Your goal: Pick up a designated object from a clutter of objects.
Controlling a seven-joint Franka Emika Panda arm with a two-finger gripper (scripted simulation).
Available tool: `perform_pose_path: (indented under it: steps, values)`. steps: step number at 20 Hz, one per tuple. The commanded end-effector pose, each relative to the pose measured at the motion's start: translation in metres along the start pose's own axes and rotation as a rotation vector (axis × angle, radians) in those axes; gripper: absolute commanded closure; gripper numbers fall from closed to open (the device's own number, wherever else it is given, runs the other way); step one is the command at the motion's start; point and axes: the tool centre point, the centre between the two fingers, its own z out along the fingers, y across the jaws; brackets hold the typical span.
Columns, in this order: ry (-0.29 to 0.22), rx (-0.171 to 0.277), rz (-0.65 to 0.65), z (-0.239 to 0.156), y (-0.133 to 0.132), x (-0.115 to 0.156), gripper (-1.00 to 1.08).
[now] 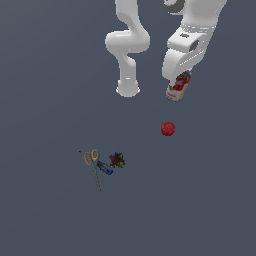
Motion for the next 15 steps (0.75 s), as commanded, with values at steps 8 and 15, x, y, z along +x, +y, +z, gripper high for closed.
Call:
perform_pose_path:
  steps: [8,15]
  values:
    - [0.002,-0.001,0.002,-0.050,-0.025,0.005,1.08]
    - [0.002,0.000,0.002,-0.057,-0.028,0.007,1.08]
